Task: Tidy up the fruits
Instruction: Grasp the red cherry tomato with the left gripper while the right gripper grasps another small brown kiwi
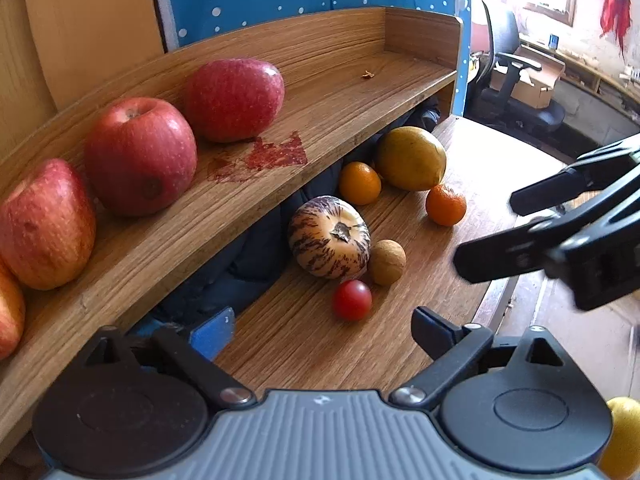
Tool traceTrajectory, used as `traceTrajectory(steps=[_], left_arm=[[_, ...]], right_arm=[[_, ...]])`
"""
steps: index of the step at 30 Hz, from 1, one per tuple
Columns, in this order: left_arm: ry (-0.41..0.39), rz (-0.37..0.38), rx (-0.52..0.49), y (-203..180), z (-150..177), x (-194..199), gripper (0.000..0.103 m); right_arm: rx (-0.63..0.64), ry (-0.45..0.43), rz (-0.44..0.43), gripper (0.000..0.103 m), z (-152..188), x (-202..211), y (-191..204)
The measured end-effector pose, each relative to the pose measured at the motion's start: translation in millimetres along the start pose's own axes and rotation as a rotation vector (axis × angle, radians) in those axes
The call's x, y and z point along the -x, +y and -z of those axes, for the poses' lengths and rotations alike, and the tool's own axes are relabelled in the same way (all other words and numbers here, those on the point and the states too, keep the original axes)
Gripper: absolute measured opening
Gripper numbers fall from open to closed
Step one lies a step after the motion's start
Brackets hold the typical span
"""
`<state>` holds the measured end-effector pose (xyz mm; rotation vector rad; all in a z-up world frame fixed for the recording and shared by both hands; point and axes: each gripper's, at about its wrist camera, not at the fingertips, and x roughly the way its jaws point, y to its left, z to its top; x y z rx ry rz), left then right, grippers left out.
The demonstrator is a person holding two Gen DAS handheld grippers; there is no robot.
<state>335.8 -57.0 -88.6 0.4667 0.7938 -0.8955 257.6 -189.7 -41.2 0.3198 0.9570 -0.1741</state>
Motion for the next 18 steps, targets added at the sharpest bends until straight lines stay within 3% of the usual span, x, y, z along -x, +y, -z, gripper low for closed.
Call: traceTrajectory(steps=[4, 9, 18], left_arm=[[-0.015, 0.037, 0.025, 2, 0, -1, 0.084], [-0.005, 0.07, 0.04, 4, 1, -6, 0.063], [0.006, 0.077, 0.06, 9, -2, -13, 0.037]], right_arm=[[0.022, 0.023, -0.005, 0.071, -8, -13, 6], [0.017, 0.049, -0.033, 0.057, -16, -25, 6], [0.03, 0.074, -0.062, 0.048, -20, -45, 17]])
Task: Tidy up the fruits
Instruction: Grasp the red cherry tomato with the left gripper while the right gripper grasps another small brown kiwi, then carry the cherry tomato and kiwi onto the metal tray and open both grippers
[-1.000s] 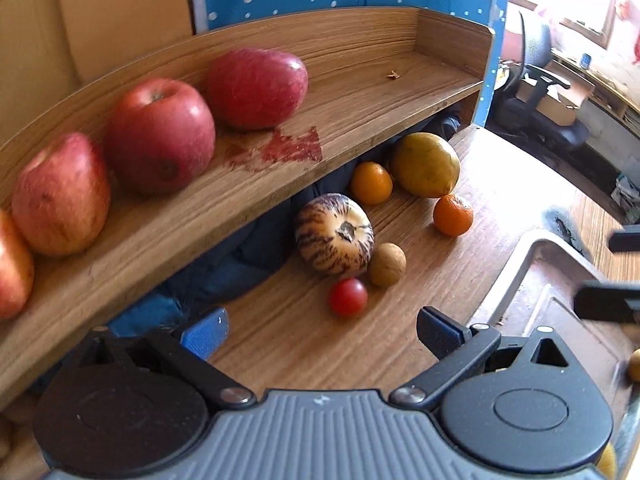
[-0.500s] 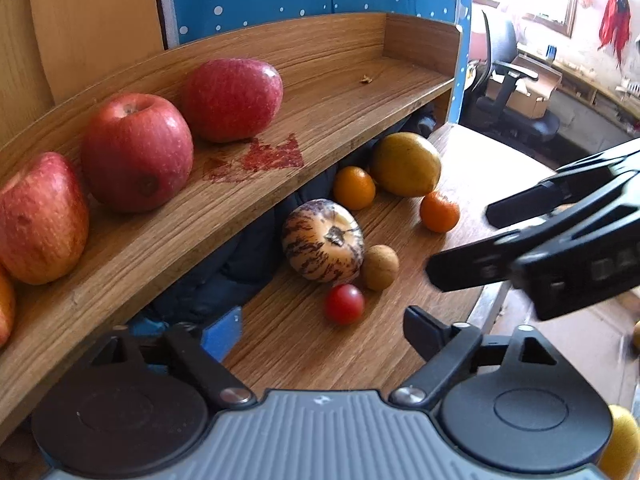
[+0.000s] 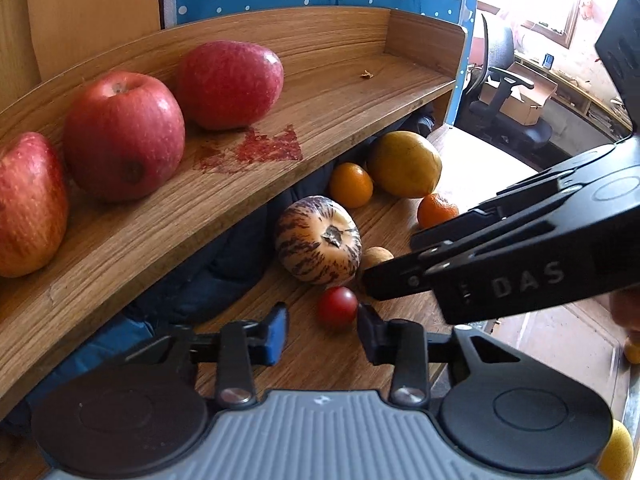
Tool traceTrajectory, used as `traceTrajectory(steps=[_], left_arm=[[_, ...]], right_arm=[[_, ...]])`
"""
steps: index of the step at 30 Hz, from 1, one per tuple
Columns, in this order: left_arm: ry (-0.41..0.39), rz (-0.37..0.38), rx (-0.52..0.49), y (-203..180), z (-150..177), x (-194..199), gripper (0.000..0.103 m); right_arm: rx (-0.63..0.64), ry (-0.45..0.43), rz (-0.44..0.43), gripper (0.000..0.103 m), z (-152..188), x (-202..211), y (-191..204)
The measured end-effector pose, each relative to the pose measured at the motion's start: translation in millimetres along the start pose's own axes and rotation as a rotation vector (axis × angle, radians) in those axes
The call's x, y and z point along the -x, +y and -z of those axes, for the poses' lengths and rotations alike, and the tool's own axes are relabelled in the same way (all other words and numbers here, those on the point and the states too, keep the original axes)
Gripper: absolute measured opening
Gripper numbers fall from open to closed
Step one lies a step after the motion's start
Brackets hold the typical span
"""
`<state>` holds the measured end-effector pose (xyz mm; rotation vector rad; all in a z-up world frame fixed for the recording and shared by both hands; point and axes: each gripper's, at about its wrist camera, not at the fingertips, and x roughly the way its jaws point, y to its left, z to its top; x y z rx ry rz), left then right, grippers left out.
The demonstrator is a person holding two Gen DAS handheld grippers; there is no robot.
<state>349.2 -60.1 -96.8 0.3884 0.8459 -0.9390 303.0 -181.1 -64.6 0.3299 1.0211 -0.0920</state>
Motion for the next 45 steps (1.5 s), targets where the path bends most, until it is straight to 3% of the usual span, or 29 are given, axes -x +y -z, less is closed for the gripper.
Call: traceTrajectory(steps=[6, 9, 26, 34, 45], left_arm=[[0.003, -0.006, 0.001, -1, -1, 0, 0.024], [0.005, -0.011, 0.017, -2, -1, 1, 0.022], [0.014, -0.029, 0.041, -28, 2, 24, 0.021], [0.0, -0.01, -0.012, -49, 0, 41, 0.021], [0.017, 0.041, -0.048, -91, 17, 56, 0.021]], right_arm=[[0.001, 0.008, 0.001, 0.037, 1, -10, 3], [0.004, 0.007, 0.002, 0.03, 1, -10, 2], [-0.055, -0.071, 0.012, 0.029, 46, 35, -16], [-0.088, -0.121, 0.0, 0.029, 73, 70, -20], [-0.141, -0.09, 0.029, 0.029, 132, 108, -27]])
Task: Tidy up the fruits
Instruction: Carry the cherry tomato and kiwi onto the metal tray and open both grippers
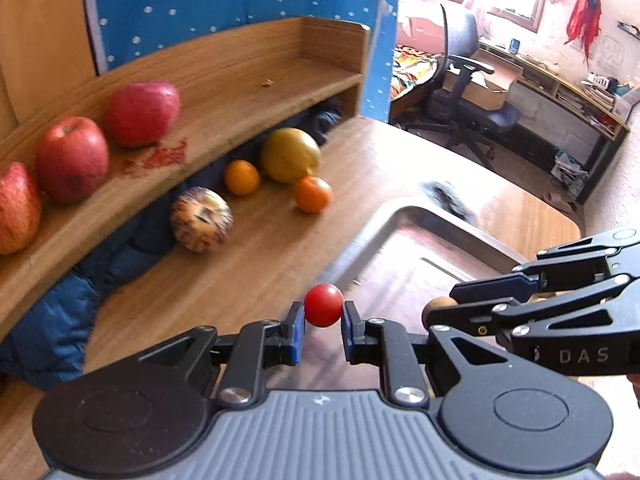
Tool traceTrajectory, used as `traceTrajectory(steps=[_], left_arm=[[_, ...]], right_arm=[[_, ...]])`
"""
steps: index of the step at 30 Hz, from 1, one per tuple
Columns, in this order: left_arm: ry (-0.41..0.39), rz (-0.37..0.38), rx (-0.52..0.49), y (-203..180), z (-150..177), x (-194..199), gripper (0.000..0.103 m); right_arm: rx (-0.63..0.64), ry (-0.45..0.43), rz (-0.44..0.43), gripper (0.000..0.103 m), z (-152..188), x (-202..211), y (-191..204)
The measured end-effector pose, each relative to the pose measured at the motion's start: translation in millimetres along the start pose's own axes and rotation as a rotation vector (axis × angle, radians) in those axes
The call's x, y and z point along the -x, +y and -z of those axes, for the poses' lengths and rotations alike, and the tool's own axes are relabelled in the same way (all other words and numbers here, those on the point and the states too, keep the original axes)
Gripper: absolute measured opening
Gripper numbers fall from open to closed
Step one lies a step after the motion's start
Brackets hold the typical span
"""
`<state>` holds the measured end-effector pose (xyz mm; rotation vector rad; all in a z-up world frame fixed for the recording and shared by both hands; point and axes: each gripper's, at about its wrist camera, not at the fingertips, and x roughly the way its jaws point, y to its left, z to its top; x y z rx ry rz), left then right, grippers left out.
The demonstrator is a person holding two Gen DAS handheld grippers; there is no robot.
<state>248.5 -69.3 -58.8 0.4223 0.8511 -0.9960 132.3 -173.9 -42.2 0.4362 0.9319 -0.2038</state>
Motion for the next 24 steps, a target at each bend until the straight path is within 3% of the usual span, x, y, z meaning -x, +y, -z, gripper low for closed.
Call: traceTrajectory(steps=[11, 20, 22, 24], left_arm=[[0.081, 0.01, 0.02, -18, 22, -1, 0.021], [0.089, -0.012, 0.052, -15, 30, 0, 0.022], [0.086, -0.027, 0.075, -14, 30, 1, 0.027], [0.079, -0.042, 0.104, -13, 30, 4, 0.042]], right_arm=[[-0.017, 0.044, 0.0, 0.029, 26, 6, -2], [-0.013, 0.053, 0.012, 0.034, 32, 11, -3], [-0.001, 0.052, 0.022, 0.043, 32, 13, -4], [0.007, 0.043, 0.023, 0.051, 32, 18, -5]])
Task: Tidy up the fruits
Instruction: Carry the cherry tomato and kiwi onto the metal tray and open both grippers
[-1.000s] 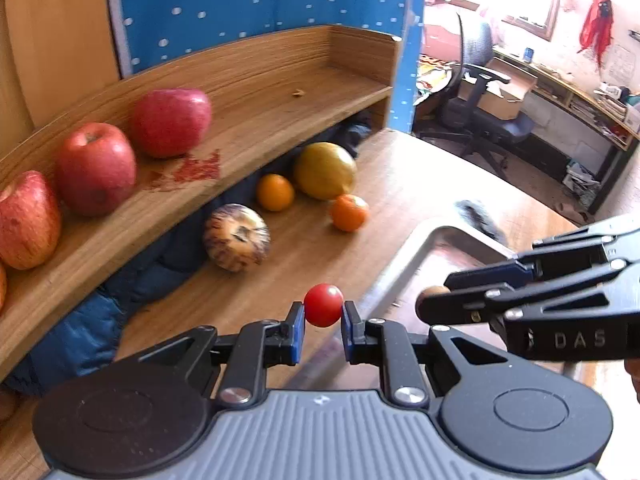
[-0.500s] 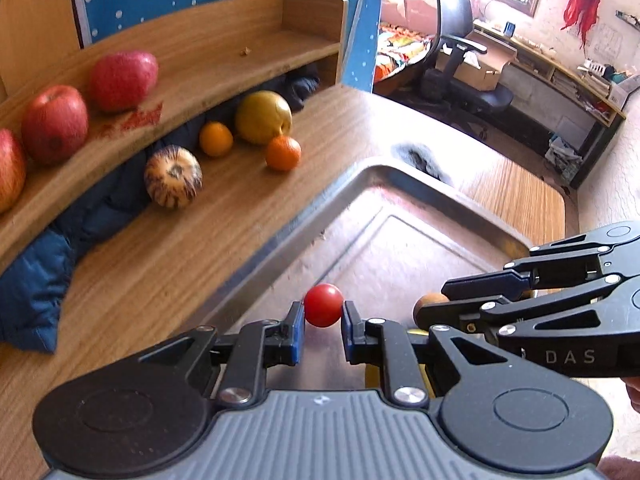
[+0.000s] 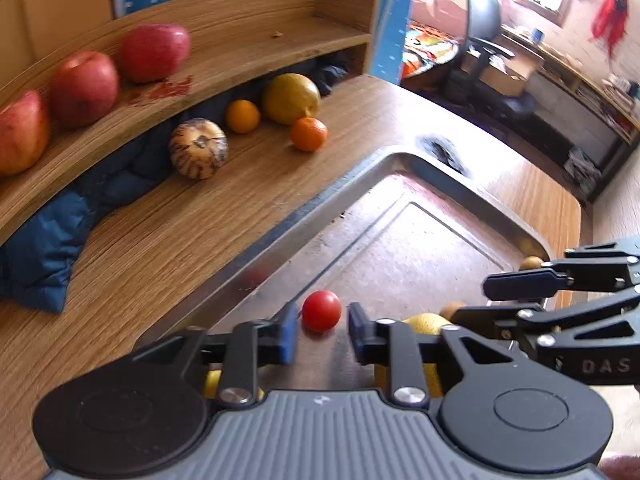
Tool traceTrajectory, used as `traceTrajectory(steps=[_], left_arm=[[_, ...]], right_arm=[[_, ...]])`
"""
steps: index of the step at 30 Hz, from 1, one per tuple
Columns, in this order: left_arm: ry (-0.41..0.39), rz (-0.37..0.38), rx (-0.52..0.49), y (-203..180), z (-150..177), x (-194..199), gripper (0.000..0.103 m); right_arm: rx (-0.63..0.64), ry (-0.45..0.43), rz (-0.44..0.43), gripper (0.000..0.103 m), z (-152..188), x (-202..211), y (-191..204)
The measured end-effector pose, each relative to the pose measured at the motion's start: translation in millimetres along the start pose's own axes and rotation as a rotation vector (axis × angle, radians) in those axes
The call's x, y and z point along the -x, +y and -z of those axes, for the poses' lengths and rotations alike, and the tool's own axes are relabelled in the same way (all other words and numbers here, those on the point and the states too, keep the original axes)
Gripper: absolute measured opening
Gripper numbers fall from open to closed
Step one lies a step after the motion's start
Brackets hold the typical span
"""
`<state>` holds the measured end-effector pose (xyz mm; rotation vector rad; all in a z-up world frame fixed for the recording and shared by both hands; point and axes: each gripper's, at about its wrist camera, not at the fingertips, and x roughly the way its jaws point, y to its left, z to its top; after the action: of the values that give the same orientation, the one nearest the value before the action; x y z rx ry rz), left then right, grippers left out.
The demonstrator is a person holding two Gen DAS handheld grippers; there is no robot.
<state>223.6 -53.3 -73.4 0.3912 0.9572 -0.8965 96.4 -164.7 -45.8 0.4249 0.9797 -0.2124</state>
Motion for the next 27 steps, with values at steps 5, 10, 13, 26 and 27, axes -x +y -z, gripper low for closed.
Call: traceTrajectory(steps=[5, 10, 13, 26, 27], left_arm=[[-0.023, -0.062, 0.054, 0, 1, 11, 0.064], [-0.051, -0.132, 0.097, -2, 7, 31, 0.092], [-0.069, -0.167, 0.113, -5, 13, 43, 0.098], [-0.086, -0.216, 0.182, -38, 63, 87, 0.102], [-0.078, -0.219, 0.189, -41, 68, 89, 0.102]], right_arm=[[0.02, -0.035, -0.006, 0.07, 5, 17, -4], [0.008, -0.065, -0.02, 0.092, 18, 37, -8], [0.011, -0.064, -0.024, 0.096, 25, 45, -9], [0.059, -0.054, -0.057, 0.102, 55, 72, -8], [0.062, -0.053, -0.06, 0.102, 58, 73, -8]])
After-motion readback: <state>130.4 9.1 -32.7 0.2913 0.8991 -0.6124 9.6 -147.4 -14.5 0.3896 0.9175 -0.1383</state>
